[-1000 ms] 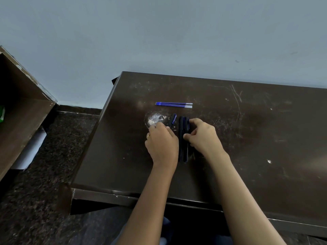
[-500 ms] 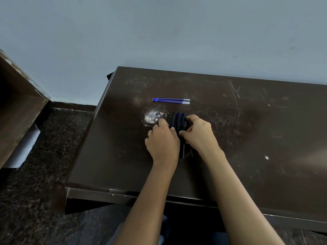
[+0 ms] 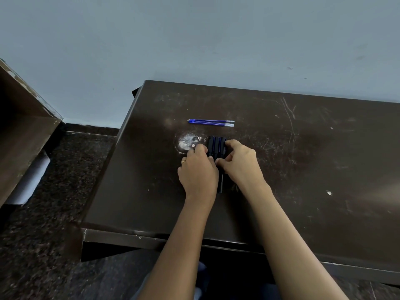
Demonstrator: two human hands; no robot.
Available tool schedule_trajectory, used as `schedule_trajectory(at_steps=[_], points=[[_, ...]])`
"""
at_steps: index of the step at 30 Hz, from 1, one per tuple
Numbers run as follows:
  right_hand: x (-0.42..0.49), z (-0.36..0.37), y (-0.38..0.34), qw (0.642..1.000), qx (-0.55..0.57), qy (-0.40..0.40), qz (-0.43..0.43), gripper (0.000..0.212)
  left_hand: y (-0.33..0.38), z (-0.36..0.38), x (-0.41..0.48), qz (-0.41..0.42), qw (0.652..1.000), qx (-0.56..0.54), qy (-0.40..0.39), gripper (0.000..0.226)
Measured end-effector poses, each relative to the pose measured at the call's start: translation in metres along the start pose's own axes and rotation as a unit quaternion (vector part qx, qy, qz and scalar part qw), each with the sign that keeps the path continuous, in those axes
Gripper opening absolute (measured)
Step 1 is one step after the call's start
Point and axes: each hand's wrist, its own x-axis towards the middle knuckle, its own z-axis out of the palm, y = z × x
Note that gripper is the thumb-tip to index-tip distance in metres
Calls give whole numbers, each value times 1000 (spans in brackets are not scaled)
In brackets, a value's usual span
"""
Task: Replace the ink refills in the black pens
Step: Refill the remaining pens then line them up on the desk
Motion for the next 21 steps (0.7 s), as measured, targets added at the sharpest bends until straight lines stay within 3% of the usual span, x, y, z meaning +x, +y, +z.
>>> schedule_trajectory(at_steps=[21], points=[[4, 21, -19, 999, -6, -27, -35, 52, -16, -21, 8, -39, 999, 10, 9, 29]])
